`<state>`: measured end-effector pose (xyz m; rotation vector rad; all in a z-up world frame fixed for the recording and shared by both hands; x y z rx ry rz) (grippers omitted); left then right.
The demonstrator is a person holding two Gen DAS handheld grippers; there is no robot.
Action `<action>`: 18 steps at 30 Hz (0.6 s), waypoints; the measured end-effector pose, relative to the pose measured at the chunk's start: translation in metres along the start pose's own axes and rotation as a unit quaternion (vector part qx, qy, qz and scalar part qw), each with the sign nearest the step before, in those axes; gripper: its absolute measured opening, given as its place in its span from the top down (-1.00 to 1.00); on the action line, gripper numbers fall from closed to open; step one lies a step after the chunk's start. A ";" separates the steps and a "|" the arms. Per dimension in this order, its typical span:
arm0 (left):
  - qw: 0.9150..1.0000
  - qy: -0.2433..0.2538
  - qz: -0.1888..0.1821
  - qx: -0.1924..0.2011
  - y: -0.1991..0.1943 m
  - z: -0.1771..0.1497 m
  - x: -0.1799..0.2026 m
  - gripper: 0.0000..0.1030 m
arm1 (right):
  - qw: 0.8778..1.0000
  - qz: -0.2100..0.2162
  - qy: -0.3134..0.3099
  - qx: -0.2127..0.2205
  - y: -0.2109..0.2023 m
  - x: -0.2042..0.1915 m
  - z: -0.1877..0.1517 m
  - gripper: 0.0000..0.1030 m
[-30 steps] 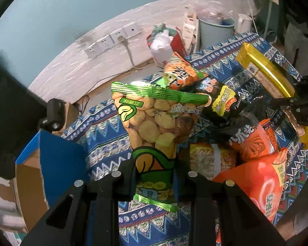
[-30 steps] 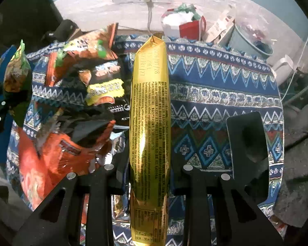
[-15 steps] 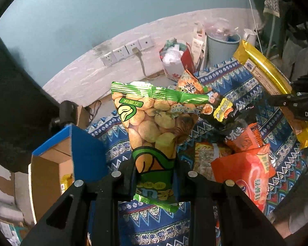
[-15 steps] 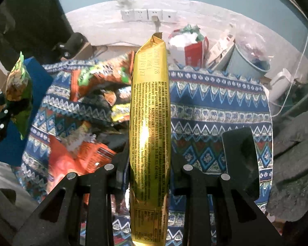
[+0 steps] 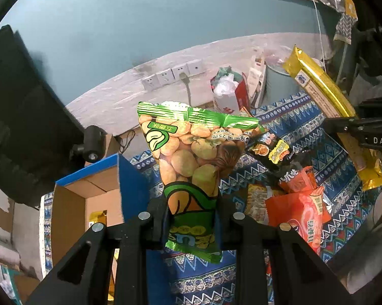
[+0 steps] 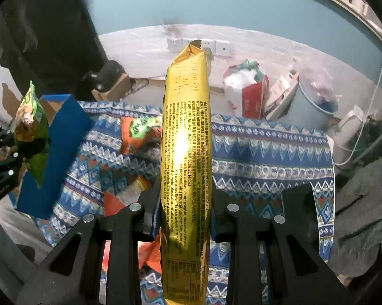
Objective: Organize snacks
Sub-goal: 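Carry the green bag with the left tool while the right tool carries the gold bar to the box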
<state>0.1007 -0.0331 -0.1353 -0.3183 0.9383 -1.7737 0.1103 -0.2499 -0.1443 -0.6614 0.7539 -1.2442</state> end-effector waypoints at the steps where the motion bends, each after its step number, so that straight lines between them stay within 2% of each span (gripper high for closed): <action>1: 1.000 -0.002 0.001 0.002 -0.002 0.000 -0.003 0.48 | 1.000 0.003 -0.002 0.002 -0.001 -0.004 0.003 0.49; 18: 0.998 -0.049 0.033 0.018 -0.027 -0.012 -0.062 0.48 | 0.997 0.059 -0.042 0.017 -0.001 -0.080 0.038 0.49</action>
Point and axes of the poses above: each gripper's, at about its wrist camera, not at the fingertips, and y roughly the way its jaws point, x to its right, z to its top, the point moved 9 cm from there along y, roughly the way its jaws point, and after that the axes turned 6 degrees about x, right-handed, at the moved point
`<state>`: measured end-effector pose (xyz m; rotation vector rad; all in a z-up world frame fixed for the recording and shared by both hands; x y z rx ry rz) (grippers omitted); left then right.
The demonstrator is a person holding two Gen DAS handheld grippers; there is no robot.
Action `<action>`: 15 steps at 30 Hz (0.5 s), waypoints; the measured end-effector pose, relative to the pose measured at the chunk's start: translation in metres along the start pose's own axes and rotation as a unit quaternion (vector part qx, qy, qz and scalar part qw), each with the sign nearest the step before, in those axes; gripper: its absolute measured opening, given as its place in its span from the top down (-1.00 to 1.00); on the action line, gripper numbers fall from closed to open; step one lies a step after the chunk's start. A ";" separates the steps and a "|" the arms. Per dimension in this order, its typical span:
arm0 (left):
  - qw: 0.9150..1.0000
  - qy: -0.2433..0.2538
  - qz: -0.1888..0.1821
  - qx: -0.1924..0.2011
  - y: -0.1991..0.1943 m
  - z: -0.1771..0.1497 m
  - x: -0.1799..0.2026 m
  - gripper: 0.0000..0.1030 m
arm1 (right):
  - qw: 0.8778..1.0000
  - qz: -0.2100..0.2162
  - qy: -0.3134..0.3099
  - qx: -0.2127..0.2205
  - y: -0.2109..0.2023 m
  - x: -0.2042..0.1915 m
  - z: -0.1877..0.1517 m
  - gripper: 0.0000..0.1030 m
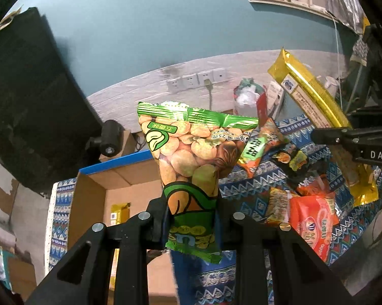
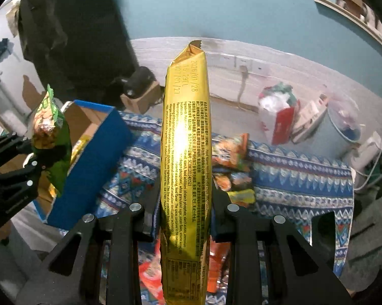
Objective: Organize snacks
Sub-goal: 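Carry the green bag with the left tool while the right tool carries the gold bar to the box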
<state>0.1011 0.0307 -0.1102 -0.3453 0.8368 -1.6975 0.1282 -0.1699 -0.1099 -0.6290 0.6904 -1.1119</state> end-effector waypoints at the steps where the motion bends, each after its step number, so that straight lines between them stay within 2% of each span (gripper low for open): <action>1: 1.000 -0.002 0.005 0.002 -0.001 -0.001 -0.005 0.48 | 1.000 0.004 -0.003 -0.001 0.003 -0.006 0.002 0.49; 15: 0.998 -0.048 0.049 -0.012 -0.002 -0.030 -0.072 0.48 | 0.998 0.045 -0.042 -0.011 0.039 -0.086 0.025 0.49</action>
Point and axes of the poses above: each gripper's, at about its wrist camera, not at the fingertips, and y roughly the way its jaws point, x to its right, z to its top, the point moved 9 cm from there along y, roughly the way its jaws point, and after that the axes turned 6 degrees about x, right-handed, at the moved point
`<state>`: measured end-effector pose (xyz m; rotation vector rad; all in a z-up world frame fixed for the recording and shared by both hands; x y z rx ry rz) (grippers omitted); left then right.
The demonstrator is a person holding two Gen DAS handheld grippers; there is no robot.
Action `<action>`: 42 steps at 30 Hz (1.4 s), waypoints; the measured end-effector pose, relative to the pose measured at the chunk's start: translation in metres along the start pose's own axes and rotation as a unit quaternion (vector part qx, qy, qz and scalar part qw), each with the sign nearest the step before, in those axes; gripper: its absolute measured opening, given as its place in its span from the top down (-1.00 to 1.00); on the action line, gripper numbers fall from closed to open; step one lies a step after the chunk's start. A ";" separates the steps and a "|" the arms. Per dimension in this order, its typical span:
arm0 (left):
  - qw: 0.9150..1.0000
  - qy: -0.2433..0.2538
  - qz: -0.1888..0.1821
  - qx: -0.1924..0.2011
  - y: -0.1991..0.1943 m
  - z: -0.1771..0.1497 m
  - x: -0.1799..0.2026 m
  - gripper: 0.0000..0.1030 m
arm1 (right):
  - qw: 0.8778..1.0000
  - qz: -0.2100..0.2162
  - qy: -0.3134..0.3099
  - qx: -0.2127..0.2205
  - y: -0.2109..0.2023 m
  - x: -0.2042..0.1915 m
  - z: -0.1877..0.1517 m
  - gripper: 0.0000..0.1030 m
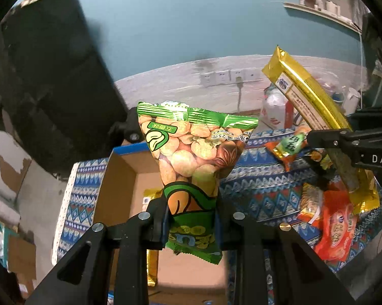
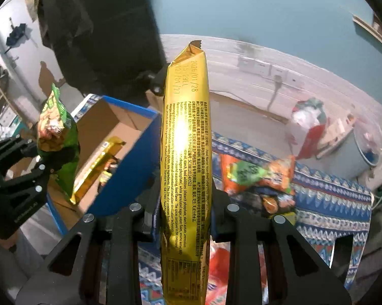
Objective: Organize snacks
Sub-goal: 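Carry the green bag with the left tool while the right tool carries the gold bar to the box, then open the left tool over the box while the right tool releases the gold bar into it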
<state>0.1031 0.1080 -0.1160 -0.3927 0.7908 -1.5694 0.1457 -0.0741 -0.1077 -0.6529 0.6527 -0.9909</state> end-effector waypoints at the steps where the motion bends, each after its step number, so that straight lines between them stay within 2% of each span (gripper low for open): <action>1: 1.000 -0.003 0.002 -0.002 0.001 -0.003 -0.005 0.48 | 1.000 0.004 -0.002 -0.001 0.004 -0.006 0.002 0.49; 16: 0.995 -0.066 0.040 -0.055 0.033 -0.051 -0.078 0.48 | 0.998 0.049 -0.030 -0.036 0.065 -0.093 0.018 0.48; 25: 0.991 -0.087 0.047 -0.088 0.044 -0.070 -0.103 0.45 | 0.995 0.072 -0.035 -0.060 0.089 -0.133 0.018 0.48; 28: 0.989 -0.089 0.059 -0.104 0.045 -0.076 -0.109 0.32 | 0.994 0.077 -0.035 -0.067 0.096 -0.144 0.018 0.48; 32: 0.987 -0.092 0.072 -0.106 0.042 -0.080 -0.119 -0.05 | 0.993 0.081 -0.034 -0.079 0.109 -0.156 0.018 0.48; 34: 0.988 -0.093 0.077 -0.100 0.039 -0.079 -0.123 -0.14 | 0.992 0.082 -0.033 -0.085 0.116 -0.162 0.017 0.48; 42: 0.986 -0.099 0.088 -0.099 0.032 -0.080 -0.136 -0.15 | 0.990 0.091 -0.035 -0.104 0.133 -0.184 0.013 0.48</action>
Point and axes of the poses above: each gripper's, at about its wrist camera, not at the fingertips, and y roughly the way its jaws point, x to its right, z to its top, the point moved 9 cm from there along y, roughly the way its jaws point, and after that the axes turned 6 degrees about x, right-handed, at the moved point
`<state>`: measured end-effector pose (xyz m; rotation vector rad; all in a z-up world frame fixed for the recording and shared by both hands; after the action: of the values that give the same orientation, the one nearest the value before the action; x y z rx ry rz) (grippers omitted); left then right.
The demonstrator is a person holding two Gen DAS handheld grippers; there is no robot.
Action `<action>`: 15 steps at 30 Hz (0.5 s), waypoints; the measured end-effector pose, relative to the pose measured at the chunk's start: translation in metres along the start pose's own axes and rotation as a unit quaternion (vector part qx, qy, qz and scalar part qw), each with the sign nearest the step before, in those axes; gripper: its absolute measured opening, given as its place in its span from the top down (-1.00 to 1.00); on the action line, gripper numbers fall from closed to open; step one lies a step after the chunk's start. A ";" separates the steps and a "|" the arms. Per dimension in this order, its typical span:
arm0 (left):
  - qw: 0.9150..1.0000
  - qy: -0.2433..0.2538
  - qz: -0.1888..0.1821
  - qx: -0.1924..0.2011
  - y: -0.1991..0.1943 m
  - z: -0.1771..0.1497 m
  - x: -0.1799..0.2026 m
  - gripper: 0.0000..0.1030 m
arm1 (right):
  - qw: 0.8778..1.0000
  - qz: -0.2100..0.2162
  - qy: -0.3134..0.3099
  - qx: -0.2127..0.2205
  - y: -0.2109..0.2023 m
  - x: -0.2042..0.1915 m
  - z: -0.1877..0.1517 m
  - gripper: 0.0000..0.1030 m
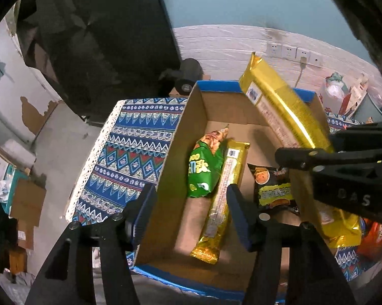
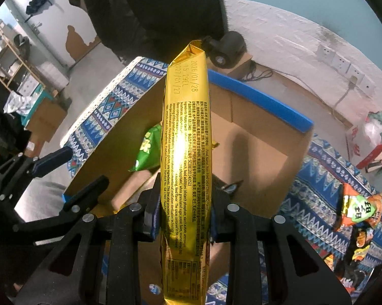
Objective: Organize snacks
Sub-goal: 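Open the left tool over the box while the right tool releases the gold bar into it, then move both open tools from the box back toward the snack pile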
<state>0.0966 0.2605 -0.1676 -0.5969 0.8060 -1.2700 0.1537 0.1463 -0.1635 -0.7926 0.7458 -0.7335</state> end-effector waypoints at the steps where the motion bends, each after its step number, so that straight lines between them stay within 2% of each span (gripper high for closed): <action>1: 1.000 0.000 0.001 0.000 0.000 0.000 -0.001 -0.15 | 1.000 0.004 0.002 -0.005 0.003 -0.001 -0.001 0.47; 5: 1.000 -0.002 0.002 0.000 -0.002 0.000 -0.002 -0.16 | 1.000 0.002 0.007 -0.003 0.002 0.001 0.001 0.42; 7: 1.000 -0.001 0.001 0.001 -0.003 0.001 0.000 -0.16 | 1.000 -0.001 0.008 -0.001 -0.002 0.003 0.001 0.08; 8: 1.000 0.000 0.001 0.001 -0.004 0.001 0.000 -0.16 | 1.000 -0.003 0.008 -0.001 -0.003 0.005 0.001 0.00; 12: 1.000 0.008 -0.004 0.008 -0.009 0.004 0.008 -0.30 | 1.000 -0.016 0.012 0.001 -0.014 0.015 -0.004 -0.22; 15: 1.000 0.018 -0.007 0.012 -0.013 0.004 0.018 -0.31 | 0.999 -0.034 0.005 0.004 -0.023 0.023 -0.007 -0.40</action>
<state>0.0940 0.2401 -0.1581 -0.5626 0.8163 -1.3050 0.1532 0.1142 -0.1545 -0.8103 0.7267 -0.8009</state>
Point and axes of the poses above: each gripper's, at about its wrist camera, not at the fingertips, and y roughly the way its jaws point, x to its right, z to its top, the point moved 9 cm from there along y, roughly the way its jaws point, and after that the axes turned 6 degrees about x, right-handed, at the moved point
